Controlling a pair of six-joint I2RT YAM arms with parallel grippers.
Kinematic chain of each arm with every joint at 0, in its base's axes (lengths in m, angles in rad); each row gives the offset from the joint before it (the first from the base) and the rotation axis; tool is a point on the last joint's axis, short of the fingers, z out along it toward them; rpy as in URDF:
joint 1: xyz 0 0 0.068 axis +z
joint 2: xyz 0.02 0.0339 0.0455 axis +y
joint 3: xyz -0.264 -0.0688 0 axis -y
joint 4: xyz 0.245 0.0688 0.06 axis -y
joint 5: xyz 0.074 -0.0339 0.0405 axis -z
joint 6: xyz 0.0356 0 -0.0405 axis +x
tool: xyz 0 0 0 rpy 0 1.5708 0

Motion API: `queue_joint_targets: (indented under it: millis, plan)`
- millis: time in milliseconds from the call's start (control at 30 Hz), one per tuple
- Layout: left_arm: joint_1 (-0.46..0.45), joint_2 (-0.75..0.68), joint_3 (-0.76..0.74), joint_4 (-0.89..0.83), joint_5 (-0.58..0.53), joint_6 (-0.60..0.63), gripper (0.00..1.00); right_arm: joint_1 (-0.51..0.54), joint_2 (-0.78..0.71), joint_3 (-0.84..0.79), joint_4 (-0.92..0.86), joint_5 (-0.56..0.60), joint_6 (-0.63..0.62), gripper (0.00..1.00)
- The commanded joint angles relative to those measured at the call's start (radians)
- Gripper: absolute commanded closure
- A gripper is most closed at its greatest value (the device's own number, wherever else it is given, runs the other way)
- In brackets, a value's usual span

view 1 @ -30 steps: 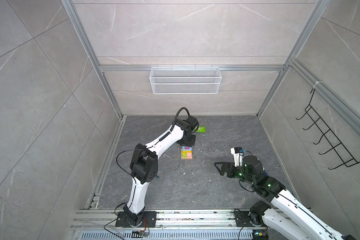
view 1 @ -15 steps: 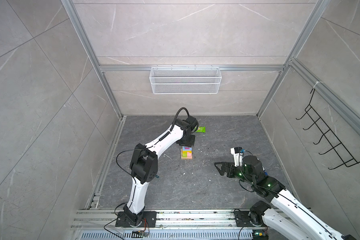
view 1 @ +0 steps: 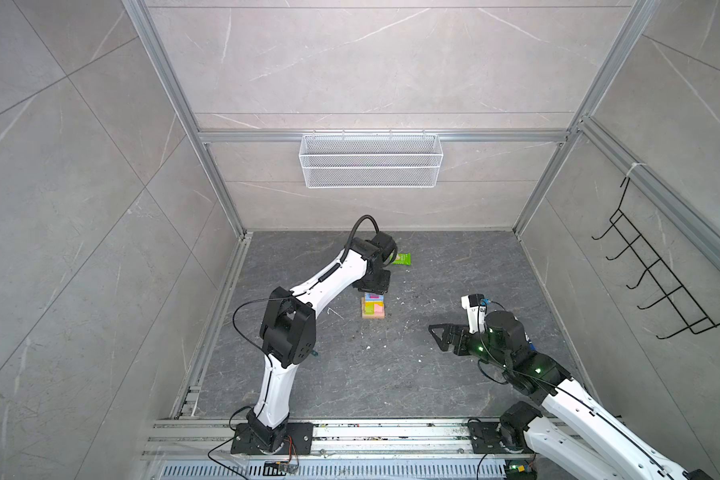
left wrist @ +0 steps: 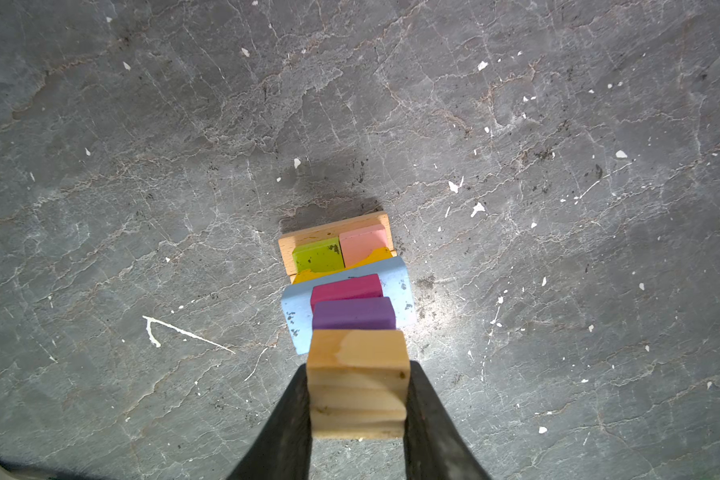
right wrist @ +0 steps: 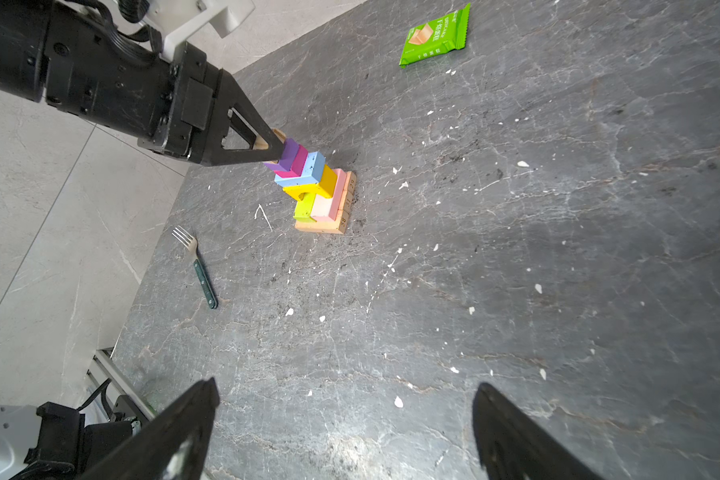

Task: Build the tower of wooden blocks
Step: 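Lower the wood cube onto the purple cube with the left gripper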

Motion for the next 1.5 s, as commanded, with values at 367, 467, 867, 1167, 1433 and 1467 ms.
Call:
queue_joint_targets:
  millis: [367, 467, 867, 1167, 1433, 1467]
  plan:
    - [0.006, 0.032, 0.058, -0.033, -0.011, 0.018, 0.46, 0.003, 0.002, 0.022, -0.019, 0.006, -0.026, 0.04]
    - [0.006, 0.032, 0.061, -0.033, -0.012, 0.02, 0.43, 0.003, 0.004, 0.024, -0.019, 0.007, -0.027, 0.03]
    - [0.01, 0.068, 0.092, -0.064, -0.032, -0.013, 0.43, 0.003, 0.003, 0.02, -0.021, 0.006, -0.023, 0.03]
    - [0.008, 0.084, 0.143, -0.122, -0.053, -0.076, 0.44, 0.003, -0.01, 0.013, -0.025, 0.003, -0.028, 0.03]
    - [0.008, 0.099, 0.152, -0.123, -0.035, -0.1, 0.45, 0.003, -0.031, 0.006, -0.039, 0.005, -0.044, 0.03]
    - [0.008, 0.104, 0.157, -0.128, -0.037, -0.103, 0.46, 0.003, -0.034, 0.005, -0.042, 0.007, -0.045, 0.03]
